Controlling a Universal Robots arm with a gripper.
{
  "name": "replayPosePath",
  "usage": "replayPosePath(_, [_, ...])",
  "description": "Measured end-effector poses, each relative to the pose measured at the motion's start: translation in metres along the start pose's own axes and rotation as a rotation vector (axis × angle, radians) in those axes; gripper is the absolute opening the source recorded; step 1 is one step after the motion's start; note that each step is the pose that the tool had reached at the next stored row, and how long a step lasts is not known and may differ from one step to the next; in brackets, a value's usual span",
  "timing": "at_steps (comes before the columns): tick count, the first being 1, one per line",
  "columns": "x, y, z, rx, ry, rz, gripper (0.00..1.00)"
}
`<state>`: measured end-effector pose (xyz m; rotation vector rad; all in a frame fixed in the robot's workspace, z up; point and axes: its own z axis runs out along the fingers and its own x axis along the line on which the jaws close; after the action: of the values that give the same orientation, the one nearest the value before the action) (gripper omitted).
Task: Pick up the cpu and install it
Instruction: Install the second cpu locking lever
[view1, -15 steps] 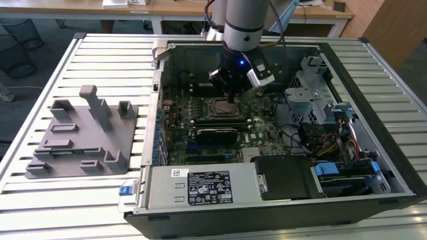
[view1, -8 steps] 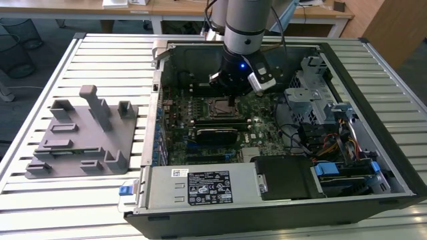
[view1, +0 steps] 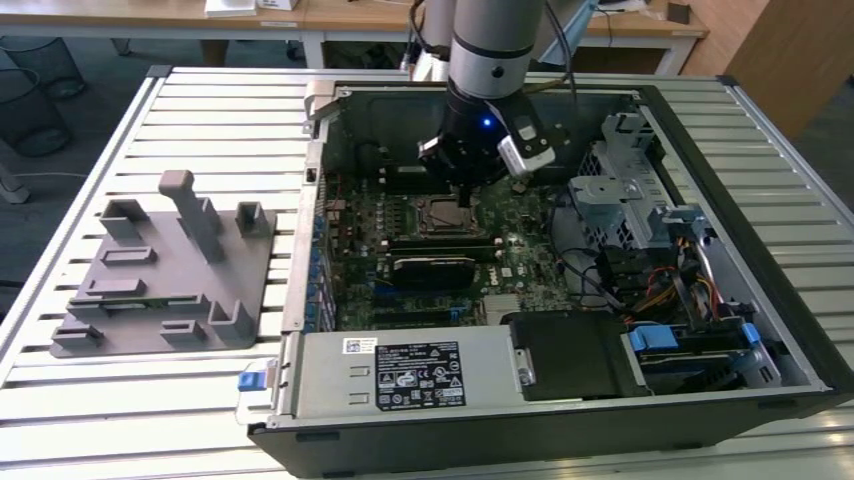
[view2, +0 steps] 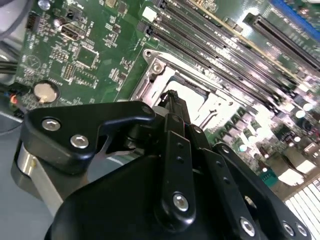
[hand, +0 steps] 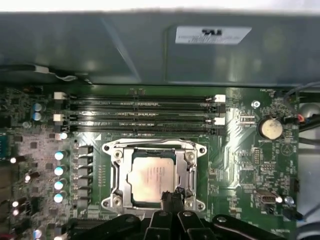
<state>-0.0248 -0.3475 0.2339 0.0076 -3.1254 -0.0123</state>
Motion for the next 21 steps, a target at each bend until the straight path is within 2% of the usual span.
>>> replayPosePath(2, [0.0001, 0.0, -0.005, 0.0001, 0.0, 0.0, 0.11])
replayPosePath(4, [0.0002, -0.0003, -0.0063, 0.0, -0.0001, 0.0, 0.11])
replayPosePath(14, [0.0002, -0.0059, -0.0062, 0.0029, 0.0, 0.0, 0.11])
replayPosePath(21, [0.0003, -0.0135, -0.0056, 0.0037, -0.0001, 0.0, 0.11])
